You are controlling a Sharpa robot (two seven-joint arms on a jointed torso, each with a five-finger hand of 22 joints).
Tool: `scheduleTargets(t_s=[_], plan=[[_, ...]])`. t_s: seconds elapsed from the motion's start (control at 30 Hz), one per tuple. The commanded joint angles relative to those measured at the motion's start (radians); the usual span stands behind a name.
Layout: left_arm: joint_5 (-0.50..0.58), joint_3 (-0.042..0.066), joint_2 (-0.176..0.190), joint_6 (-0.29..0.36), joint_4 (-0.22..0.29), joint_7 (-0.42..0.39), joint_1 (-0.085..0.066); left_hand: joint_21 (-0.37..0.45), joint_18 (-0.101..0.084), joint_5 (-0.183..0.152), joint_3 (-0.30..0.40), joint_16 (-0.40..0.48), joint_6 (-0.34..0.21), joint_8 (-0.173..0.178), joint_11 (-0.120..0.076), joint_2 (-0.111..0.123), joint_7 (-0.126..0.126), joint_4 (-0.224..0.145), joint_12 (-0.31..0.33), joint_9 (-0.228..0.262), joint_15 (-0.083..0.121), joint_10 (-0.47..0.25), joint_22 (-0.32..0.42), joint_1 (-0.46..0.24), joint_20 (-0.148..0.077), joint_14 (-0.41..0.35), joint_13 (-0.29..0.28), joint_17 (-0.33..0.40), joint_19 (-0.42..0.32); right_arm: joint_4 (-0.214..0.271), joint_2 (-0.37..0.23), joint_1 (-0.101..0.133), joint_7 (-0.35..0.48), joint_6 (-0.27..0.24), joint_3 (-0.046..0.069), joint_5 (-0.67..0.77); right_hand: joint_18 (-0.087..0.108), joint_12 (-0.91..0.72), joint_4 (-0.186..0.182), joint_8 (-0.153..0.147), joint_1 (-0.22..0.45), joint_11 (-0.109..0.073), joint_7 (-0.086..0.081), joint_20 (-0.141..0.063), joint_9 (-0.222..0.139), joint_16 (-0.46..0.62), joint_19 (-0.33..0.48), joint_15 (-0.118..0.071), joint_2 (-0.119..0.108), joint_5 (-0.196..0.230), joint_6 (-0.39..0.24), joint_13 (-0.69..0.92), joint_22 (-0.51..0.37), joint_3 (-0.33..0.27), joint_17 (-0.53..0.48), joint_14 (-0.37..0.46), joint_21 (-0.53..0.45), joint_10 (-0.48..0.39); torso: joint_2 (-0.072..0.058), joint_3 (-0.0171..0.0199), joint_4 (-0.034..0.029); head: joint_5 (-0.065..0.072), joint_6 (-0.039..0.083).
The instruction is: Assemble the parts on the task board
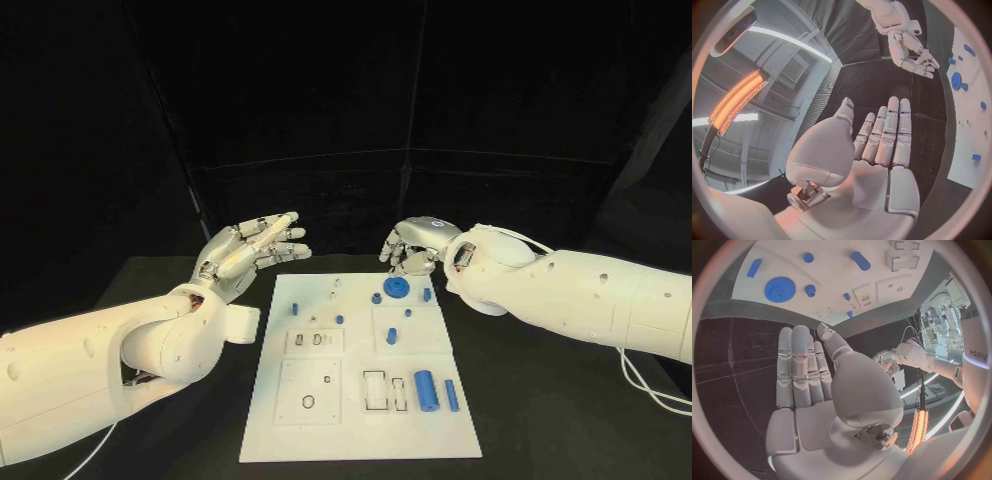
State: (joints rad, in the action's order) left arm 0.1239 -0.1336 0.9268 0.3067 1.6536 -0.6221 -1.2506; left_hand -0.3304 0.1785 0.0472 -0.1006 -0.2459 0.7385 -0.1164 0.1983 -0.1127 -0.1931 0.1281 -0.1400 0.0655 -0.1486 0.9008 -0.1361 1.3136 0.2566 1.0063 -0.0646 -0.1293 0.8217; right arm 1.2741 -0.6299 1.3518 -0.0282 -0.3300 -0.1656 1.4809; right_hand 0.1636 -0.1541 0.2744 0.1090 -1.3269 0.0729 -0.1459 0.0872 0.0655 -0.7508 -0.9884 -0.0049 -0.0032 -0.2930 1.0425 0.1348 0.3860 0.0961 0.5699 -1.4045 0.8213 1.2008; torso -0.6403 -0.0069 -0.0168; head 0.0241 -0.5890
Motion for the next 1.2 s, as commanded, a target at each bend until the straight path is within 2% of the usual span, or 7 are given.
scheduleTargets(t_s=[0.03, 0.17, 0.3, 0.4, 0.47, 0.7, 1.2], plan=[[-0.010, 0.001, 0.003, -0.024, 0.014, 0.003, -0.003, 0.006, 0.004, 0.001, 0.000, 0.005, 0.007, 0.005, 0.004, 0.001, -0.062, -0.008, 0.004, -0.002, -0.002, 0.006, 0.002, 0.010, 0.003, 0.005, 0.001, 0.000, 0.006, 0.014, 0.008, 0.003, -0.080, -0.006, 0.001, 0.176, 0.021, 0.028, 0.000, -0.019, 0.019, 0.005, 0.003, 0.002, 0.000, -0.050, -0.018, 0.002, -0.006, 0.007, -0.023, -0.015, 0.001, 0.012, 0.060, -0.026, 0.011, -0.041, -0.018, -0.0031, -0.0059, 0.004, 0.004], [-0.010, 0.000, 0.006, -0.027, 0.026, 0.007, -0.004, 0.008, 0.004, 0.001, -0.002, 0.008, 0.006, 0.007, 0.005, 0.000, -0.063, -0.009, 0.007, -0.002, -0.002, 0.005, 0.003, 0.010, 0.003, 0.004, 0.001, 0.000, 0.005, 0.012, 0.025, 0.003, -0.078, -0.033, 0.001, 0.240, 0.020, 0.061, 0.000, -0.035, 0.024, 0.017, 0.003, 0.006, 0.002, -0.144, -0.041, 0.007, -0.021, 0.014, -0.034, -0.037, 0.004, 0.027, 0.170, -0.053, 0.023, -0.104, -0.028, -0.0053, -0.0111, 0.010, 0.009], [-0.010, 0.000, 0.006, -0.028, 0.033, 0.010, -0.005, 0.009, 0.004, 0.001, -0.002, 0.010, 0.006, 0.008, 0.005, 0.000, -0.064, -0.009, 0.009, -0.002, -0.003, 0.005, 0.004, 0.010, 0.003, 0.003, 0.001, 0.001, 0.005, 0.000, 0.038, 0.002, -0.065, -0.043, 0.000, 0.264, 0.021, 0.061, -0.009, -0.043, 0.023, 0.018, 0.013, 0.008, 0.004, -0.267, -0.065, 0.006, -0.025, 0.028, -0.042, -0.048, 0.009, 0.042, 0.310, -0.080, 0.042, -0.114, -0.037, -0.0081, -0.0184, 0.016, 0.011], [-0.010, 0.000, 0.006, -0.028, 0.036, 0.012, -0.006, 0.009, 0.004, 0.001, -0.003, 0.011, 0.005, 0.009, 0.006, 0.000, -0.065, -0.009, 0.009, -0.003, -0.003, 0.005, 0.005, 0.010, 0.004, 0.003, 0.001, 0.001, 0.004, -0.009, 0.044, 0.000, -0.060, -0.038, 0.000, 0.273, 0.021, 0.057, -0.014, -0.043, 0.023, 0.016, 0.013, 0.010, 0.005, -0.365, -0.083, 0.003, -0.029, 0.035, -0.041, -0.057, 0.015, 0.054, 0.420, -0.097, 0.058, -0.116, -0.044, -0.0086, -0.0245, 0.017, 0.013], [-0.010, 0.000, 0.006, -0.027, 0.037, 0.014, -0.006, 0.010, 0.003, 0.001, -0.003, 0.012, 0.004, 0.010, 0.006, -0.001, -0.065, -0.010, 0.010, -0.003, -0.004, 0.005, 0.006, 0.010, 0.004, 0.002, 0.001, 0.001, 0.004, -0.013, 0.047, -0.004, -0.059, -0.028, -0.001, 0.274, 0.021, 0.057, -0.017, -0.044, 0.024, 0.018, 0.016, 0.011, 0.005, -0.404, -0.087, 0.004, -0.033, 0.039, -0.043, -0.062, 0.018, 0.059, 0.463, -0.100, 0.065, -0.122, -0.047, -0.0088, -0.0258, 0.017, 0.013], [-0.010, 0.001, 0.005, -0.027, 0.039, 0.018, -0.006, 0.013, 0.003, 0.001, -0.005, 0.016, -0.001, 0.014, 0.008, -0.002, -0.068, -0.011, 0.015, -0.004, -0.005, 0.004, 0.008, 0.009, 0.005, 0.002, 0.001, 0.001, 0.004, -0.030, 0.053, -0.016, -0.061, 0.018, -0.001, 0.266, 0.021, 0.056, -0.028, -0.046, 0.021, 0.024, 0.022, 0.013, 0.004, -0.486, -0.095, 0.012, -0.040, 0.044, -0.056, -0.068, 0.025, 0.073, 0.551, -0.108, 0.083, -0.141, -0.057, -0.0092, -0.0263, 0.020, 0.014], [-0.011, 0.001, 0.007, -0.026, 0.041, 0.022, -0.007, 0.019, 0.003, 0.001, -0.009, 0.025, -0.018, 0.024, 0.012, -0.006, -0.073, -0.014, 0.027, -0.006, -0.008, -0.003, 0.013, 0.007, 0.007, 0.000, 0.002, 0.002, 0.003, -0.045, 0.054, -0.030, -0.066, 0.072, -0.001, 0.241, 0.020, 0.061, -0.042, -0.047, 0.016, 0.032, 0.024, 0.018, 0.003, -0.532, -0.097, 0.020, -0.047, 0.050, -0.081, -0.071, 0.031, 0.079, 0.592, -0.108, 0.097, -0.176, -0.068, -0.0096, -0.0292, 0.020, 0.009]])
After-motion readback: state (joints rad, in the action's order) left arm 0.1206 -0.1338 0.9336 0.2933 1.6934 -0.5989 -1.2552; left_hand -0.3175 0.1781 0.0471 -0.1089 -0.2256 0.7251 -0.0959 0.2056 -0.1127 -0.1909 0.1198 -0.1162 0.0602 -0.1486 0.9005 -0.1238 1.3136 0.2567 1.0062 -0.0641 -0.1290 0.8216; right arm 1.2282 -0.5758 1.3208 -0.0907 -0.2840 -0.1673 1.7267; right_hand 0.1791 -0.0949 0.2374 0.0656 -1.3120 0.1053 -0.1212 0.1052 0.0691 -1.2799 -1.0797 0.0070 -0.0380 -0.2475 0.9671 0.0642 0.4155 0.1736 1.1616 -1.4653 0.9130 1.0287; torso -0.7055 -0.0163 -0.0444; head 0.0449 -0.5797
